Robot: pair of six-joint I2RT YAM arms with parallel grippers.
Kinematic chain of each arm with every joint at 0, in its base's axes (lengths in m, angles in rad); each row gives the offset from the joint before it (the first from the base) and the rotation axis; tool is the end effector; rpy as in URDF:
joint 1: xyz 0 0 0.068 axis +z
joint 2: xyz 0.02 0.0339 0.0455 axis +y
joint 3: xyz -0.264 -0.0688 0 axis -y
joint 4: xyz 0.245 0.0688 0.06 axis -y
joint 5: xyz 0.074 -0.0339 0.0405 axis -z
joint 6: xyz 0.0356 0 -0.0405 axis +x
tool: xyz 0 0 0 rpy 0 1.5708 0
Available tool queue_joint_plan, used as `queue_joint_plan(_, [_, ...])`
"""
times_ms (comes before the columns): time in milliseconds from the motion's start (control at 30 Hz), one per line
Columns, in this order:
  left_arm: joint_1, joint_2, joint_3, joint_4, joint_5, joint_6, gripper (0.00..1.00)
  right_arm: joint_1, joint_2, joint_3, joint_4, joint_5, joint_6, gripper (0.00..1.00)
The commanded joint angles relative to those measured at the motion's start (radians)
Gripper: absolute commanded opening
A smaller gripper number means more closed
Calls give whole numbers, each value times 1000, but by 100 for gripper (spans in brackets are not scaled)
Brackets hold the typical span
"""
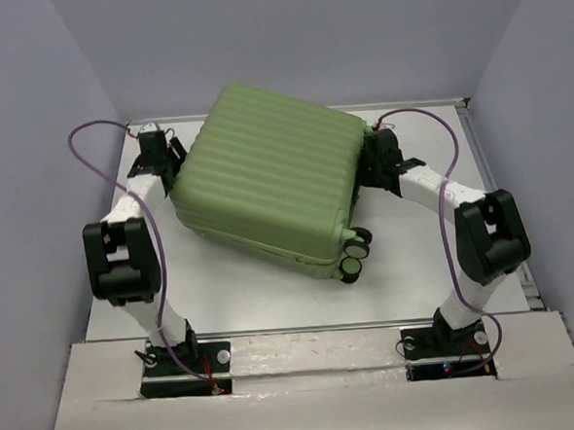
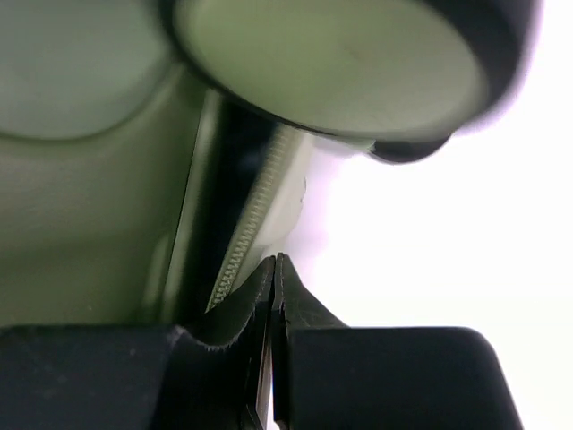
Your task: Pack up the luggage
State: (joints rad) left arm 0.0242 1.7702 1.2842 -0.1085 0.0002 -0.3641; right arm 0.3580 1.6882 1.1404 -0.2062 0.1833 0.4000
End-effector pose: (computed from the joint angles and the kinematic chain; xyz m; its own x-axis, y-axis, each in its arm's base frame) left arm 0.4076 0.0099 0.2495 -0.5147 -0.3687 -0.7741 -0.2219 0.9293 -0.2951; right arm 0.3495 0.1238 0.2247 -0.6763 0.1558 -0.7200 0.0470 0.9845 0.1689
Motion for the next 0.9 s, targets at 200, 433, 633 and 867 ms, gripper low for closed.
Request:
queue_joint_plan(200, [-230,-665,-592,-17,238,-134,77,85,563,934,99,-801,149,50])
queue_joint_plan(433, [-371,-922,-637,-65,105,-224,78,12,608,1185,1,-809,215,94])
queue_joint_plan(633, [-366,-898,-312,-184,-178,-93,84,-54,377,1012,-61,-665,80,95])
queue_joint_plan(867, [-366,-923,-88,-145,-261,-85,88,-76,121,799,-88,-495,-73,82])
